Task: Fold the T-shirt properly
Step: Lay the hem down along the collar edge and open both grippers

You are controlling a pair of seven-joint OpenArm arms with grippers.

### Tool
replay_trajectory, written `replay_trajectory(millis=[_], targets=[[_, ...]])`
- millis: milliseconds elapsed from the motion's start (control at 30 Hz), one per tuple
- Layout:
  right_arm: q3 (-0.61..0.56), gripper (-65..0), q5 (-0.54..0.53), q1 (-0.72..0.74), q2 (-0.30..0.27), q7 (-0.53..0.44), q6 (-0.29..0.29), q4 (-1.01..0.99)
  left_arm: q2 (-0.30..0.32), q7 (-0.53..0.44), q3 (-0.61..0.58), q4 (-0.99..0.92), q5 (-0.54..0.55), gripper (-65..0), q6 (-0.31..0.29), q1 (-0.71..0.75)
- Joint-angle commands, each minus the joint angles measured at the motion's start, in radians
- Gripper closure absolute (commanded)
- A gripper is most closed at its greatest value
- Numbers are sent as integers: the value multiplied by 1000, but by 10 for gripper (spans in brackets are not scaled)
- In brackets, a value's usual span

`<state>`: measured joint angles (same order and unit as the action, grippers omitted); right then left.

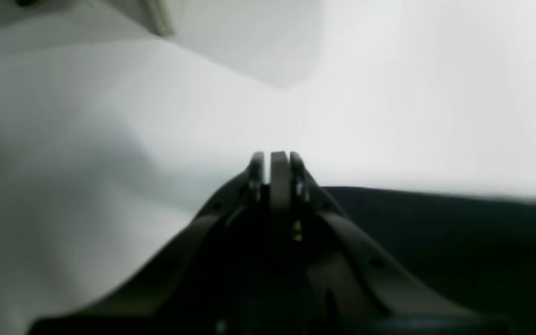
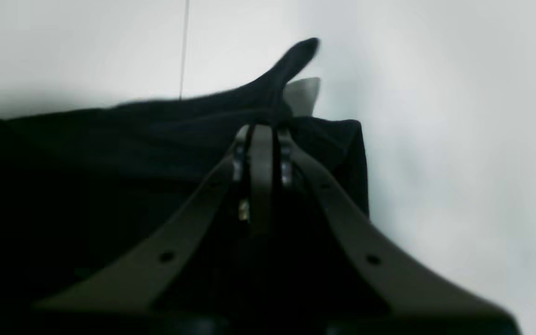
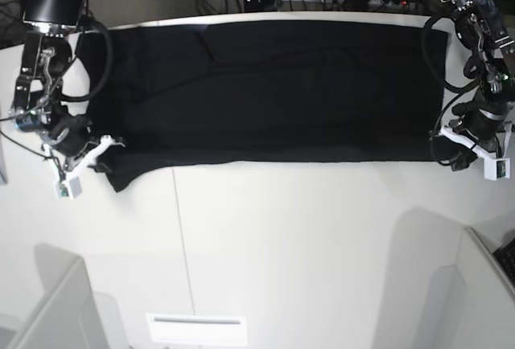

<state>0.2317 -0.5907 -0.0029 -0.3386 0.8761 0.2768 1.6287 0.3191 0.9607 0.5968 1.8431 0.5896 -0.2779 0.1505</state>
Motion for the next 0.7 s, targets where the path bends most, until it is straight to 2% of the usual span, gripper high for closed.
replay_trajectory(millis=[0,333,567,667], targets=[[8,0,-8,10,-17,-21,2,21,15,8,16,16,28,0,-1,4],[10,0,-8,-113,-17,-19,2,127,15,19,42,45,51,0,-1,94],[10,0,-8,-144,-15,-19,2,130,15,22,42,100,53,0,-1,140],[25,0,-8,-156,-15,10,2,135,12,22,42,100,51,0,-1,171]])
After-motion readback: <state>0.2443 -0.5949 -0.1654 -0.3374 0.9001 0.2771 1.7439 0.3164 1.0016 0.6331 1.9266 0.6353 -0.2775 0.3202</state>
